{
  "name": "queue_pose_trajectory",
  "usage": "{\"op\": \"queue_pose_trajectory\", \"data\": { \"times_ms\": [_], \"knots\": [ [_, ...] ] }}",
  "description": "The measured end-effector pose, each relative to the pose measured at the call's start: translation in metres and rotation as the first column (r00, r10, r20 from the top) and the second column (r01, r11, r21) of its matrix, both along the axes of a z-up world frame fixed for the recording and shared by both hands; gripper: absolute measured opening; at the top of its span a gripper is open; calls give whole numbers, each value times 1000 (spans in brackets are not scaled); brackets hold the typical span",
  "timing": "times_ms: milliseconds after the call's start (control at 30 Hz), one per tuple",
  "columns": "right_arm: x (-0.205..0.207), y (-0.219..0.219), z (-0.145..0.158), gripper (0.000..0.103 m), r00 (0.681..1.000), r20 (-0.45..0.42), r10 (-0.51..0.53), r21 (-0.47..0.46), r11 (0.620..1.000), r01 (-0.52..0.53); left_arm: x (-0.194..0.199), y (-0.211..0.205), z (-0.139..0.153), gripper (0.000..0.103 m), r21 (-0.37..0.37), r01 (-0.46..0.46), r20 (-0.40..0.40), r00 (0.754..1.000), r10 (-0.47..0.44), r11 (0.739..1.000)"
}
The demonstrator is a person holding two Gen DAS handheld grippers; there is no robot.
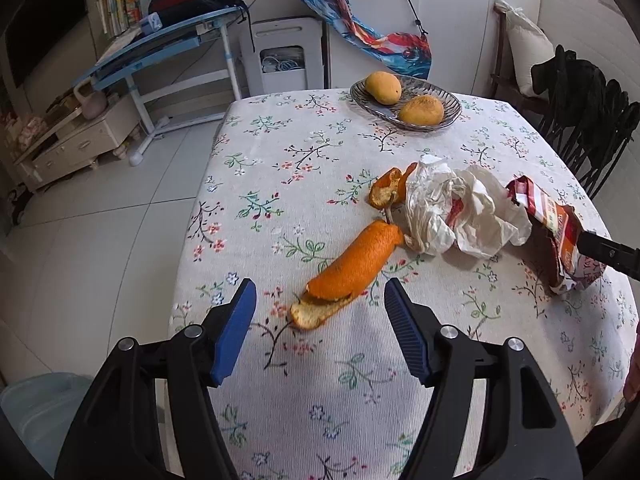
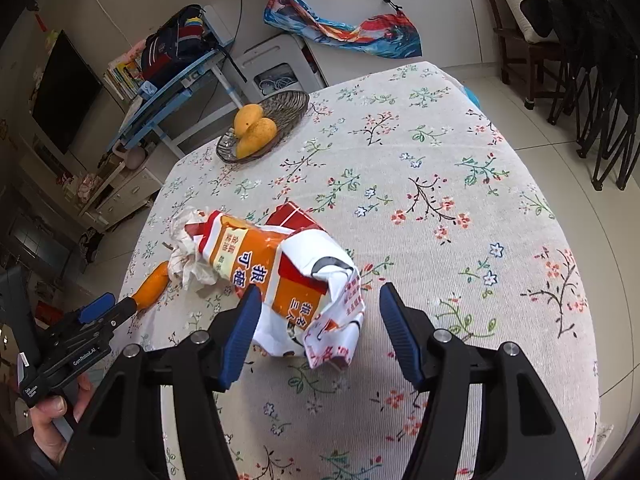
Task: Collect trash
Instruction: 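Grasp the orange-and-white snack bag with the right gripper while the left grasps the carrot, then lift and carry the snack bag and carrot over the yellow bucket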
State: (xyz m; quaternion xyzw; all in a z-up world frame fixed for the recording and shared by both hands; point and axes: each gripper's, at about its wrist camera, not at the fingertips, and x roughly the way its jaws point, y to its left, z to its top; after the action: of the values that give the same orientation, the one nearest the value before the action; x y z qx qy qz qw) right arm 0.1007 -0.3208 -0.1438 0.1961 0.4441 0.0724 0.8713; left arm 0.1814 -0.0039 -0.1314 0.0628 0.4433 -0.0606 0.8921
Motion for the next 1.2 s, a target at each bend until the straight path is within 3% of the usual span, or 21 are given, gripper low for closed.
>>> {"op": "queue_pose_trajectory", "data": {
  "times_ms": [267, 533, 600, 667, 867, 1200],
  "knots": [
    [10, 5, -6, 47, 999, -21, 31, -3, 1000, -31, 19, -7, -11, 66, 27, 10, -23, 1000, -9, 1000],
    [7, 14, -4, 24, 996, -2, 87, -35, 996, -88, 30, -18, -21, 66, 59, 21, -46, 999, -18, 998],
    [4, 15, -1, 22, 995, 10, 99, -49, 994, -98, 28, -21, -24, 59, 68, 38, -54, 998, -34, 997],
    [3, 13, 0, 21, 995, 16, 100, -49, 994, -99, 26, -24, -24, 43, 62, 54, -55, 997, -50, 997],
    [-1, 11, 3, 20, 996, 29, 88, -44, 995, -86, 13, -28, -22, 20, 78, 77, -51, 996, -74, 994],
    [-17, 3, 12, 16, 997, 49, 61, -41, 997, -59, -24, -30, -10, 18, 89, 107, -26, 994, -105, 990]
  ]
}}
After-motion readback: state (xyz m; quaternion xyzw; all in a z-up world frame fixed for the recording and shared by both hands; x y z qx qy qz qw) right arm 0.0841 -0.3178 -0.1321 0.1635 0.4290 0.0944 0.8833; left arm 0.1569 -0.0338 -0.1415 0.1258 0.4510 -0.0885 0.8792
